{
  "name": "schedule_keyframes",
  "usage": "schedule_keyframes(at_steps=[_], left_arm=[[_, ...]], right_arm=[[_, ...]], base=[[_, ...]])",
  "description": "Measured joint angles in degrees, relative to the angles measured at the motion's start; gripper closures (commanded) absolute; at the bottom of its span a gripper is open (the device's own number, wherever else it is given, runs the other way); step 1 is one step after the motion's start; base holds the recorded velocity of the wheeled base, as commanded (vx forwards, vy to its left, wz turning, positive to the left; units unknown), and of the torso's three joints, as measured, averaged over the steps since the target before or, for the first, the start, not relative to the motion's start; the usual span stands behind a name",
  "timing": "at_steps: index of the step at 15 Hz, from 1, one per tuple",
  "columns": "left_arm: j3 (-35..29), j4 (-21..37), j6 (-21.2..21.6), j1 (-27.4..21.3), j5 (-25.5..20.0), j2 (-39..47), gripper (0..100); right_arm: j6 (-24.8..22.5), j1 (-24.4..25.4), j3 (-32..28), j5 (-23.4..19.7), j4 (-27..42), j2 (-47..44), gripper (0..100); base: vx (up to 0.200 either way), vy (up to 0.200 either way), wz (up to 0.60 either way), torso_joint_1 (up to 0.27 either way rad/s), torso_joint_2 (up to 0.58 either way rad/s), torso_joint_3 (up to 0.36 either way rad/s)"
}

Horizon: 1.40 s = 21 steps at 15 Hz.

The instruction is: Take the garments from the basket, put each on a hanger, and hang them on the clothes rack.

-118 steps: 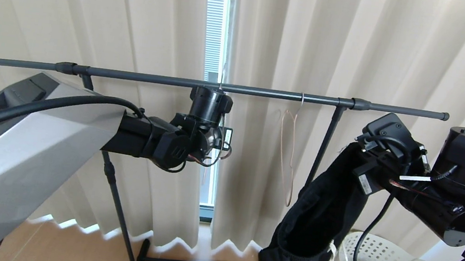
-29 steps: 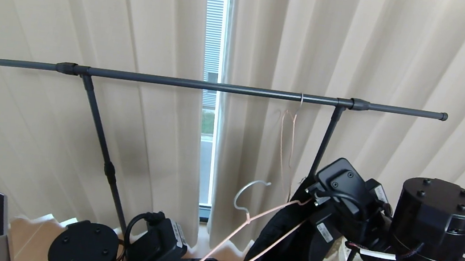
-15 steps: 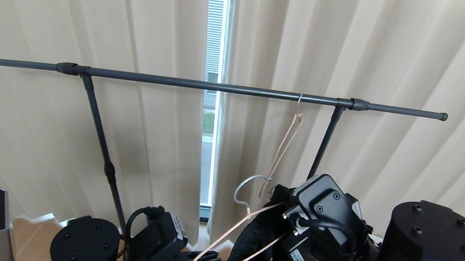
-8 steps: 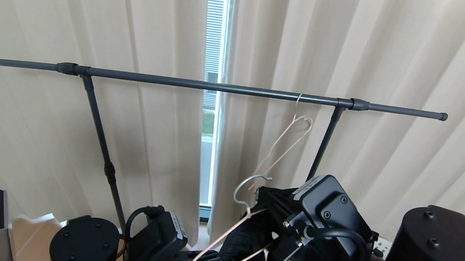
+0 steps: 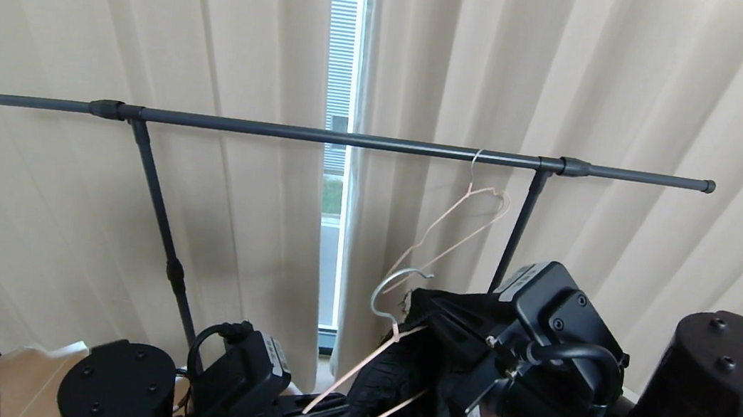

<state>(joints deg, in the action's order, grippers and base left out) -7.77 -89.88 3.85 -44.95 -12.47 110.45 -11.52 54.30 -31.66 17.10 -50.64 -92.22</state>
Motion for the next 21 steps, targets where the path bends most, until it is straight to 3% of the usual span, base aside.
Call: schedule_keyframes(at_steps=[7, 8, 21], left_arm=[[0.1, 0.0, 0.0, 0.3, 0.0, -1.4, 100], [0.0, 0.0, 0.0, 0.4, -0.1, -1.4, 100], [0.2, -0.1, 0.0, 0.4, -0.1, -1.8, 100]], right_arm=[[0.0, -1.2, 2.3, -5.5, -4.5, 0.5, 100], [0.0, -1.2, 2.5, -5.9, -4.4, 0.8, 0], [-0.4, -4.7, 1.6, -5.6, -4.4, 2.9, 0]], base=[[0.000, 0.000, 0.00, 0.000, 0.00, 0.000], [0.000, 0.000, 0.00, 0.000, 0.00, 0.000], [0.000, 0.000, 0.00, 0.000, 0.00, 0.000]])
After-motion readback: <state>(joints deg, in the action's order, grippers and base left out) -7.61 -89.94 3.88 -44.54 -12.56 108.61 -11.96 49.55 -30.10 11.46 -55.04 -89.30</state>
